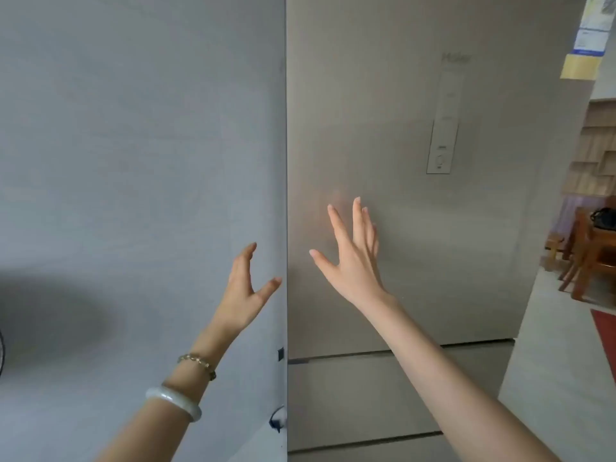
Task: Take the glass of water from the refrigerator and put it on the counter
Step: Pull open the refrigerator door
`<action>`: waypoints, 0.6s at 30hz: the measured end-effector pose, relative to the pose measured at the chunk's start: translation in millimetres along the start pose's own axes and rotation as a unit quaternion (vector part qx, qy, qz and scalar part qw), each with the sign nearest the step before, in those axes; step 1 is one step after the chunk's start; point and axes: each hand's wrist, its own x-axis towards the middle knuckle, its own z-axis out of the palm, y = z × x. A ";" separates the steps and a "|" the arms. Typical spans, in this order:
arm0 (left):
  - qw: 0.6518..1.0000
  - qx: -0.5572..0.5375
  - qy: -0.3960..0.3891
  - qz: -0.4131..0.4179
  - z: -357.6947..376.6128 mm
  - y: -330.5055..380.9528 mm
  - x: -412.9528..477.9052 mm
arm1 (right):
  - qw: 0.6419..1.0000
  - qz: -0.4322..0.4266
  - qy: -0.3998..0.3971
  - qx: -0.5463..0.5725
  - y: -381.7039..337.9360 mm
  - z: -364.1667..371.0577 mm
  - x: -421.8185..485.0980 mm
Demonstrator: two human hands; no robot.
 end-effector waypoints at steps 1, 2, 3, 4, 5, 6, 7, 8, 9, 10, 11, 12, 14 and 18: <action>1.000 0.002 -0.005 0.004 3.8 -2.6 3.8 | 1.000 -0.004 -0.003 -0.005 1.6 6.3 3.0; 1.000 0.011 -0.013 0.006 6.9 -3.4 7.9 | 1.000 -0.003 -0.008 -0.009 2.8 10.3 6.6; 1.000 0.019 -0.023 0.007 11.1 -6.3 10.8 | 1.000 0.001 -0.019 -0.015 5.1 15.4 9.7; 0.999 0.024 -0.035 0.005 16.3 -7.4 12.5 | 0.999 0.000 -0.029 -0.015 5.7 20.3 11.2; 0.999 0.025 -0.041 0.005 21.3 -10.7 15.7 | 0.999 0.001 -0.034 -0.018 8.3 25.8 13.1; 0.999 0.025 -0.046 0.004 24.5 -12.2 18.0 | 0.999 0.000 -0.036 -0.022 11.0 30.0 14.0; 0.998 0.022 -0.055 0.001 27.5 -14.3 20.3 | 0.999 0.002 -0.035 -0.027 13.5 33.3 14.6; 0.998 0.018 -0.066 -0.001 29.4 -15.2 22.3 | 0.999 0.002 -0.030 -0.031 15.7 35.5 15.2; 0.997 0.013 -0.074 -0.002 32.2 -16.6 23.5 | 0.999 0.005 -0.026 -0.032 17.0 37.3 15.1; 0.997 0.005 -0.075 0.002 34.9 -17.7 24.5 | 0.999 0.006 -0.021 -0.032 17.5 38.9 15.1; 0.998 -0.007 -0.070 0.004 37.3 -18.9 25.8 | 0.999 0.006 -0.018 -0.031 17.6 40.0 14.8; 0.998 -0.017 -0.059 0.004 39.5 -19.3 26.8 | 0.999 0.005 -0.016 -0.030 17.3 40.7 14.9; 0.999 -0.033 -0.036 -0.004 41.9 -20.1 29.8 | 0.999 0.007 -0.016 -0.033 16.8 40.3 15.4; 0.999 -0.046 -0.015 -0.021 44.0 -23.1 34.1 | 0.999 0.020 -0.027 -0.027 14.0 37.7 14.6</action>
